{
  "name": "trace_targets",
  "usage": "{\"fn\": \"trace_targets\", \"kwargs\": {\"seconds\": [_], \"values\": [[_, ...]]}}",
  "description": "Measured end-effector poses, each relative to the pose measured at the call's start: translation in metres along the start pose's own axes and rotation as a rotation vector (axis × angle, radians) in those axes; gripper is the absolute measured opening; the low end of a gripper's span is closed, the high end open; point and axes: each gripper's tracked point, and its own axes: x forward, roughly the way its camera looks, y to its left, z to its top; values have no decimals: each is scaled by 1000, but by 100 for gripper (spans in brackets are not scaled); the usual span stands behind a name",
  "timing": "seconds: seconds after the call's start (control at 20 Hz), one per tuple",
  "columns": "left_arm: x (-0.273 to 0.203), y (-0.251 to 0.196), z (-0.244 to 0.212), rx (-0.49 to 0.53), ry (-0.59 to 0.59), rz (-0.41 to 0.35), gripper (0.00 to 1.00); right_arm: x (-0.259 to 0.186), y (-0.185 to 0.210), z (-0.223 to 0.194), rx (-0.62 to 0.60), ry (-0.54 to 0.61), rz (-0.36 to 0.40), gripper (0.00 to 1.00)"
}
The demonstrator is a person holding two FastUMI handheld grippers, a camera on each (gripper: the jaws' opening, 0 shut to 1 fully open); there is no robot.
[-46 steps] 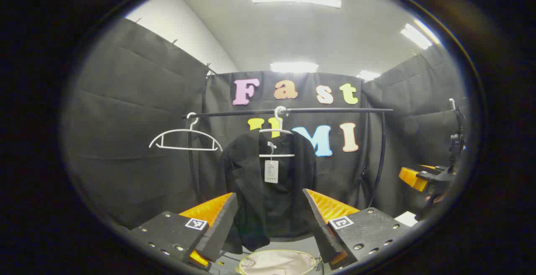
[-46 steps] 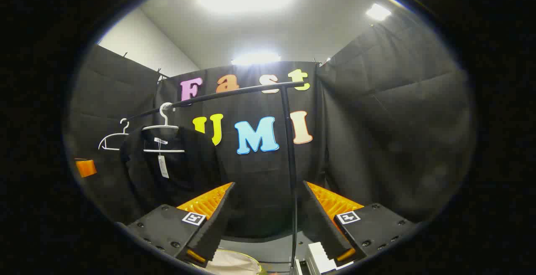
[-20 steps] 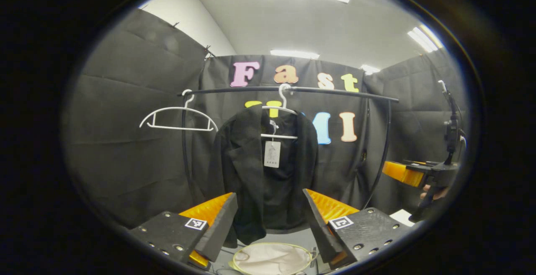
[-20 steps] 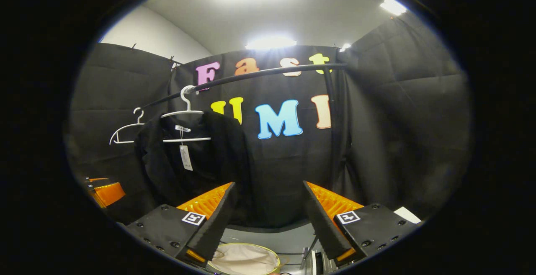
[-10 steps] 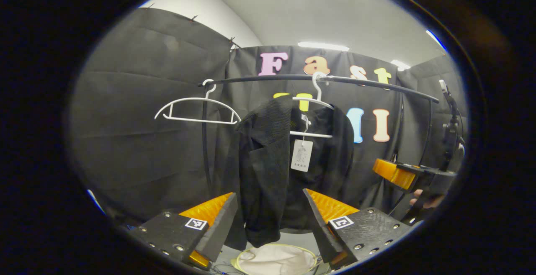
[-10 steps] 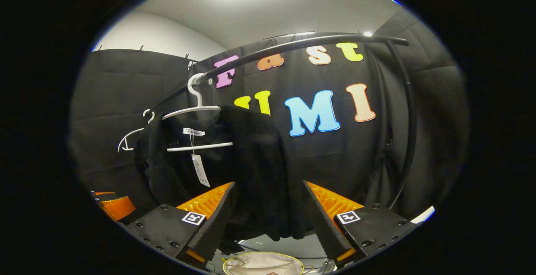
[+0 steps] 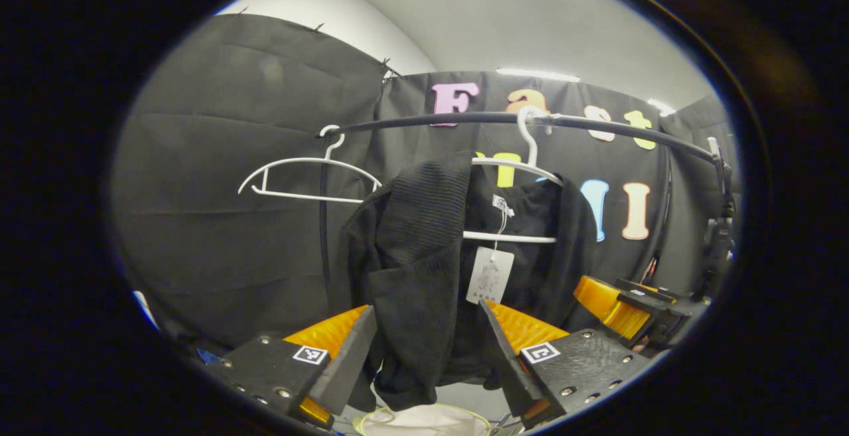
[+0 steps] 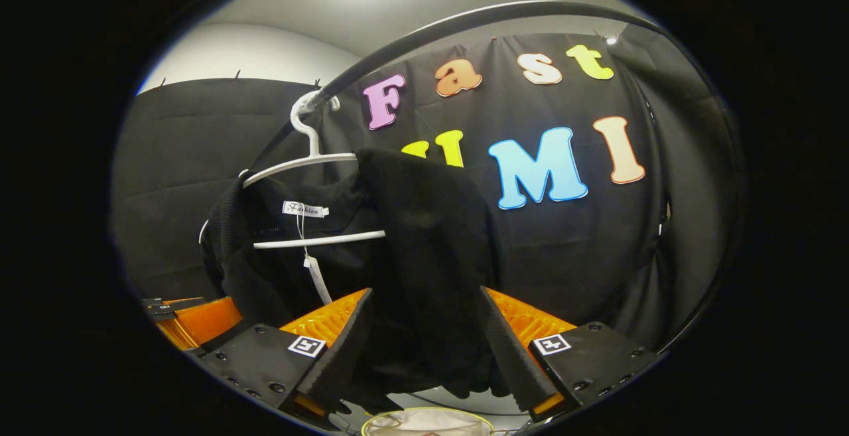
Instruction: Grasp the clothes on the hanger with both hands and then place them into the laundry hamper below.
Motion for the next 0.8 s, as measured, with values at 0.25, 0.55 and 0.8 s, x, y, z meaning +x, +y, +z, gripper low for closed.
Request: {"fn": "trace_targets", "kwargs": {"seconds": [0.25,0.55,0.8], "values": [[44,-1,-5,-16,25,75,90,22,3,-6,6,17,71,93],[74,9,1,12,21,194,77,26,-5,-27,7,72,132,93],[76,15,4,-3,10,265,21,30,-8,-24,34,77,165,98]]}}
